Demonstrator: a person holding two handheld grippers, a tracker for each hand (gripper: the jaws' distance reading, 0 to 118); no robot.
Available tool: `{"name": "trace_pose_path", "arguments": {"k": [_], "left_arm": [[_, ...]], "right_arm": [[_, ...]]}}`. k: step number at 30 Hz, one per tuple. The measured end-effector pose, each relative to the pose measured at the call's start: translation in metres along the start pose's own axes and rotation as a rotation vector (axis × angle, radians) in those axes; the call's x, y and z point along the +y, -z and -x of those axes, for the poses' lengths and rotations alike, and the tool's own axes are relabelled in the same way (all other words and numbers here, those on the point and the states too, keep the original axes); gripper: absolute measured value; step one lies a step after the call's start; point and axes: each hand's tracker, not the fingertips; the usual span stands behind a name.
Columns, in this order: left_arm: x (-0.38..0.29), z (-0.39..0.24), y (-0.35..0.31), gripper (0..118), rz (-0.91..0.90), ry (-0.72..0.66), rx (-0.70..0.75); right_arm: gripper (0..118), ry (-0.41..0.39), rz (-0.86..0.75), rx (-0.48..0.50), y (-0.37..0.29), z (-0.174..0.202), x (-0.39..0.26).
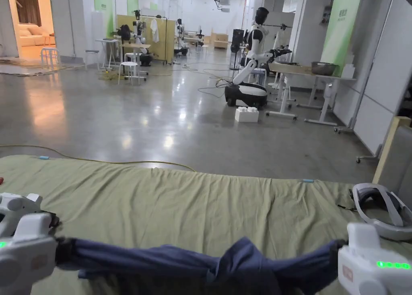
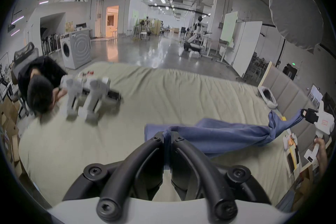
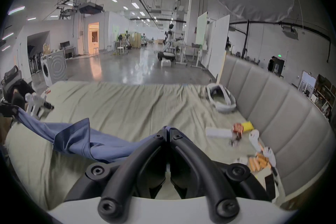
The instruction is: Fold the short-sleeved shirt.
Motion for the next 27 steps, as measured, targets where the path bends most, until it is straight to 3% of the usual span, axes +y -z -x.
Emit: {"name": "trace_pose_path", "arguments": {"k": [7, 13, 17, 20, 21, 22, 23, 27], "left_arm": [[-0.104, 0.011, -0.047, 9, 0.066, -0.039, 0.024], [-0.151, 0.011, -0.055, 9, 0.194, -0.03, 0.048], [-0.163, 0.01, -0.052, 13, 0.244, -0.019, 0.052], [-0.16, 0.002, -0.064, 58, 0.222, -0.017, 0.088], [-0.157, 0.001, -0.068, 67, 0.209, -0.013, 0.086], [-0.154, 0.001, -0.072, 67, 0.191, -0.011, 0.075], [-0.147, -0.001, -0.076, 67, 0.153, -0.006, 0.037], [-0.121, -0.025, -0.093, 67, 0.012, 0.044, 0.043]], "right_arm": [[4, -0.048, 0.053, -0.027, -0.061, 0.004, -0.101], [4, -0.12, 0.139, -0.025, -0.082, 0.013, -0.157], [5, -0.102, 0.184, -0.023, -0.086, 0.021, -0.176], [33, -0.096, 0.21, -0.023, -0.092, 0.025, -0.177], [49, -0.091, 0.205, -0.002, -0.108, 0.035, -0.167], [66, -0.082, 0.19, 0.023, -0.113, 0.038, -0.164], [75, -0.076, 0.168, 0.046, -0.119, 0.042, -0.158], [75, -0.073, 0.027, 0.072, -0.13, 0.052, -0.13]]}}
